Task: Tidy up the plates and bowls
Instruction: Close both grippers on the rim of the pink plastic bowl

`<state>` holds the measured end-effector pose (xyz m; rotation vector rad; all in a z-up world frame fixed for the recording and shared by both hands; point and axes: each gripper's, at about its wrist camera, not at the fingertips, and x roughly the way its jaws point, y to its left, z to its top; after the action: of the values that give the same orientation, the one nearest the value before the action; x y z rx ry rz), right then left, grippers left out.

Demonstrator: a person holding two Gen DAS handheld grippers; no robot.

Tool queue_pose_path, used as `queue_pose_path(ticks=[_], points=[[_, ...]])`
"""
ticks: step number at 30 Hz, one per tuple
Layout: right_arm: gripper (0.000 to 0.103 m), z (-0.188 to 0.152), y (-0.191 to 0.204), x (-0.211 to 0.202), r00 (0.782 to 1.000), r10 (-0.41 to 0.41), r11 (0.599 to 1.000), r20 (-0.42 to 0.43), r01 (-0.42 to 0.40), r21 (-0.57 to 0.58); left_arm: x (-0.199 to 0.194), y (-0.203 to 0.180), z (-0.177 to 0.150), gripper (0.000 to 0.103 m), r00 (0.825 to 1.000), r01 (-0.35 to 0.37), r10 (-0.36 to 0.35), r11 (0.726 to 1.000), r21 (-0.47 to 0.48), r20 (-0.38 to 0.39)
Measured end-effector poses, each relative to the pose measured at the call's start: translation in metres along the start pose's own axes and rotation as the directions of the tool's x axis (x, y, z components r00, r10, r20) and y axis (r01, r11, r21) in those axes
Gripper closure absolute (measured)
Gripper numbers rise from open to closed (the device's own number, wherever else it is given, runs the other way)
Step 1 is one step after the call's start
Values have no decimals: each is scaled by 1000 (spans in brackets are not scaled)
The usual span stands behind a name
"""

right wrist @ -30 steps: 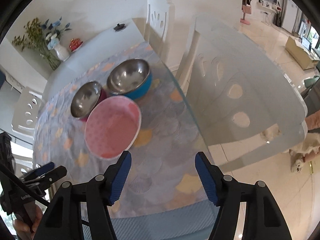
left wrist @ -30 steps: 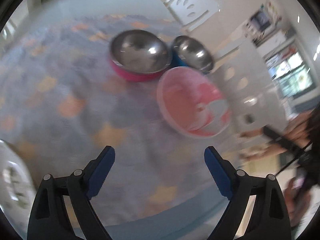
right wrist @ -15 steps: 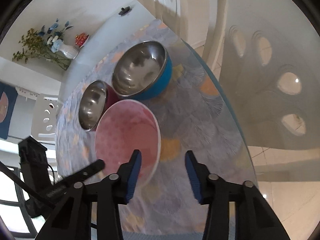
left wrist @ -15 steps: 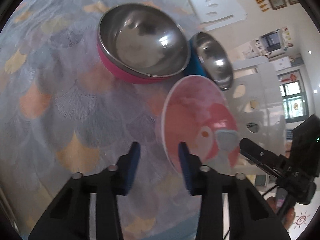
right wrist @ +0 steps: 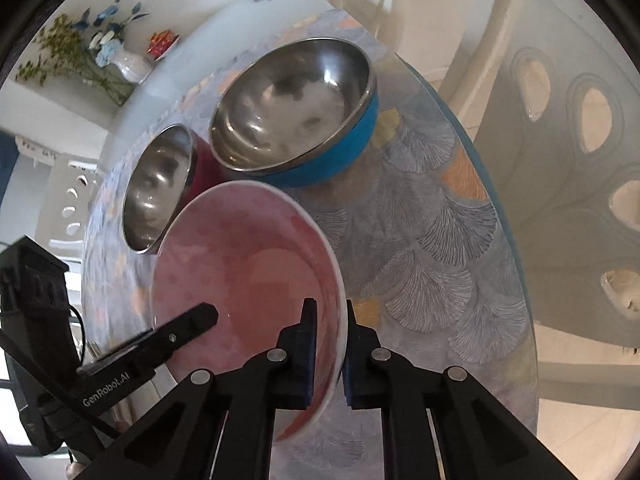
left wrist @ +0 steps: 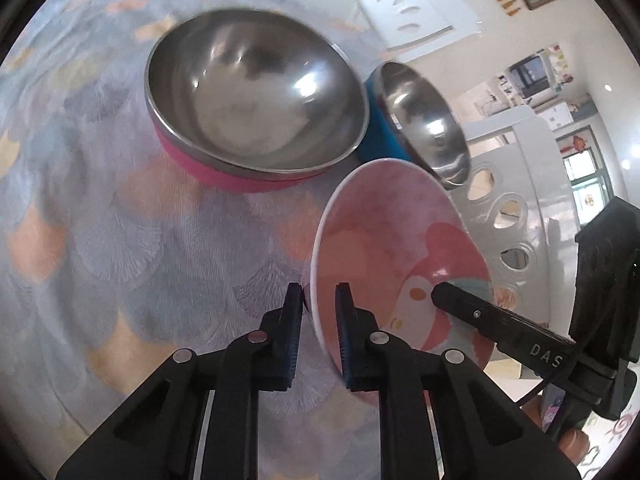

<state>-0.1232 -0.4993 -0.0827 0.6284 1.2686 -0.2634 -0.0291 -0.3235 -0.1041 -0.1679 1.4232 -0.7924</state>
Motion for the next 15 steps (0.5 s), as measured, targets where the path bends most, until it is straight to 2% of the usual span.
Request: queue_pose_path(ticks=[10, 15], points=[[93, -22, 38, -29, 994, -19, 986, 110, 37, -164, -41, 4, -20, 89, 995, -4, -1, 999, 47, 100], [93, -40, 75, -42, 992, 7, 971, 125, 23, -238, -74, 14, -38, 90, 987, -61, 54, 997, 40, 154]])
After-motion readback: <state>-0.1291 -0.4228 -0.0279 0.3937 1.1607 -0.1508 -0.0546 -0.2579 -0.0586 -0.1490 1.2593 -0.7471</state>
